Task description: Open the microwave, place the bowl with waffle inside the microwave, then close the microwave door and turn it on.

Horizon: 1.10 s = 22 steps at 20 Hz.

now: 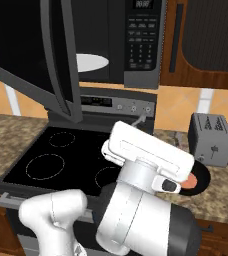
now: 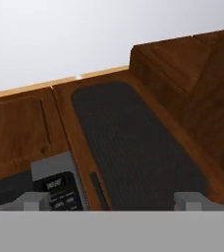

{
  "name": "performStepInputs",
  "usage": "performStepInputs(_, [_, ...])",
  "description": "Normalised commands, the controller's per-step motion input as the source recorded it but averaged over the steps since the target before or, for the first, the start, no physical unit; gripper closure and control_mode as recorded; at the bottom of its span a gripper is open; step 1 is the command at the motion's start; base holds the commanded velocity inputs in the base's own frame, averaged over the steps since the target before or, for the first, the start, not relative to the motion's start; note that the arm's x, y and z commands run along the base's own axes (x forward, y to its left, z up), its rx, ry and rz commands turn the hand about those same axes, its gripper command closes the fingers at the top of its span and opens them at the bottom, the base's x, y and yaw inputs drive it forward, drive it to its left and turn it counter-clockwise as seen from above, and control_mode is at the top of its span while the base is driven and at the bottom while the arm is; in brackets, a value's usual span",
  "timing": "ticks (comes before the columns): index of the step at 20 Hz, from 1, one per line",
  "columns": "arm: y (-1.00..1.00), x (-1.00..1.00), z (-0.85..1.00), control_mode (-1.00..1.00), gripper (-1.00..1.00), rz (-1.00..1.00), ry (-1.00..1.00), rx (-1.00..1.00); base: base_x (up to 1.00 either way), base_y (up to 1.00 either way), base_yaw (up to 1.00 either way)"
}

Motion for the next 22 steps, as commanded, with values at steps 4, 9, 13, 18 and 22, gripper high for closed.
performStepInputs(4, [1.0,0.27,-0.02,-1.0,-1.0,0.24,0.17,-0.5,0.0,0.0,0.0])
performStepInputs(9, [0.24,0.18,-0.14,-1.0,-1.0,0.26,0.11,-0.14,0.0,0.0,0.0])
performStepInputs(13, [0.0,0.0,-0.01,-1.0,-1.0,0.28,-0.04,0.0,0.0,0.0,0.0])
performStepInputs(18, [0.0,0.03,-0.02,-1.0,-1.0,0.32,-0.03,0.0,0.0,0.0,0.0])
performStepInputs(22, [-0.03,0.0,-0.02,-1.0,-1.0,0.36,0.0,0.0,0.0,0.0,0.0])
